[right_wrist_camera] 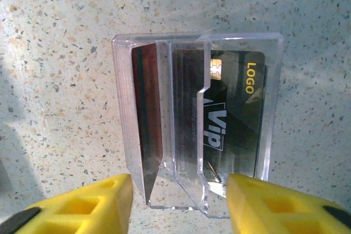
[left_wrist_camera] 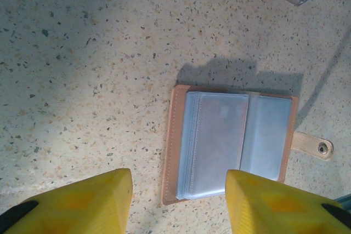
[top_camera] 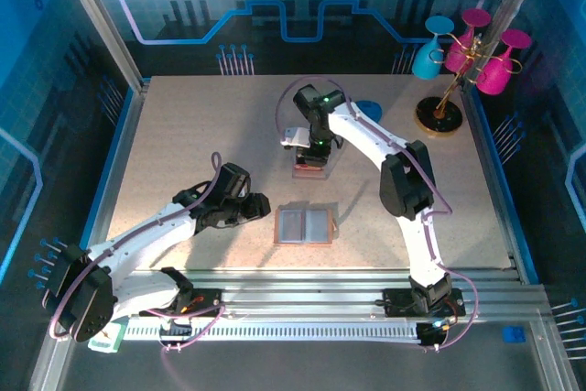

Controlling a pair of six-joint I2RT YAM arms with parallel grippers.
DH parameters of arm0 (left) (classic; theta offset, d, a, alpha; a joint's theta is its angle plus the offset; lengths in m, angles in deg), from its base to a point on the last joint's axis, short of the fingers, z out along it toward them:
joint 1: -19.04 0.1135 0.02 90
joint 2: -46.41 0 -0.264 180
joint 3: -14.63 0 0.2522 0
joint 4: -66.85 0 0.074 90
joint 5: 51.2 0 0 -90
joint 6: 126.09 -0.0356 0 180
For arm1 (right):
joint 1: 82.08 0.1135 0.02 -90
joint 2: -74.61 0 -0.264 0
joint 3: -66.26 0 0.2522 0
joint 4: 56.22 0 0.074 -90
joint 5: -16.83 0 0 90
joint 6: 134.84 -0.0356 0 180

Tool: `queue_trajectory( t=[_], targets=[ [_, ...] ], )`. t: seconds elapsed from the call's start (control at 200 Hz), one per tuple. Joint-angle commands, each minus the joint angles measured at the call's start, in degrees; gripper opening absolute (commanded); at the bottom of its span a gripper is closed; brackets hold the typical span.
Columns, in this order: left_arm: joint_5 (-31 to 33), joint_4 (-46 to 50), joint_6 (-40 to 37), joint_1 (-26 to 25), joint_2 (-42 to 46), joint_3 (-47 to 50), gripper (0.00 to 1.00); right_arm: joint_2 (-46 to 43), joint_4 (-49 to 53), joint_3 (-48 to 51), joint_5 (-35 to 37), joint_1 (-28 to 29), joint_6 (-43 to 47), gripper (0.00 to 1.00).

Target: Take the credit cards out of the card holder

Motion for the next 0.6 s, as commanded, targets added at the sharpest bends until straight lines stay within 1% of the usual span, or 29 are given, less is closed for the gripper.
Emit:
queue_trajectory(
  t=[0.0, 0.045, 0.055, 0.09, 0.115, 0.13, 0.14, 0.345, 0.595],
  targets=[
    [-0.8, -0.3, -0.3, 0.6, 0.5, 0.2, 0.49, -2.4, -2.2, 2.4, 0.7, 1.0, -0.8, 0.56],
    [-0.8, -0.4, -0.2, 0.6, 0.7, 0.3, 0.49, -2.5, -2.8, 3.1, 1.0, 1.2, -1.0, 0.59],
    [-0.8, -0.3, -0.2, 0.6, 0.7, 0.3, 0.49, -2.5, -2.9, 3.2, 0.9, 1.2, -1.0, 0.64],
    [-0.8, -0.4, 0.0, 0.6, 0.8, 0.4, 0.49, -2.5, -3.3, 3.7, 1.2, 1.3, -1.1, 0.76],
    [-0.7, -0.3, -0.1, 0.6, 0.9, 0.4, 0.49, -2.4, -3.8, 4.1, 1.4, 1.3, -1.3, 0.88],
    [-0.7, -0.3, 0.0, 0.6, 1.0, 0.5, 0.49, -2.3, -4.0, 4.2, 1.5, 1.3, -1.3, 0.98],
    [-0.7, -0.3, 0.0, 0.6, 1.0, 0.4, 0.49, -2.3, -4.1, 4.3, 1.6, 1.3, -1.4, 1.0],
    [-0.8, -0.1, 0.1, 0.7, 1.2, 0.6, 0.49, -1.2, -6.8, 5.6, 3.6, 1.3, -2.1, 1.0],
    [-0.5, -0.1, 0.1, 0.7, 1.6, 0.8, 0.49, -2.0, -12.4, 7.1, 8.9, 1.2, -2.8, 1.0]
  ],
)
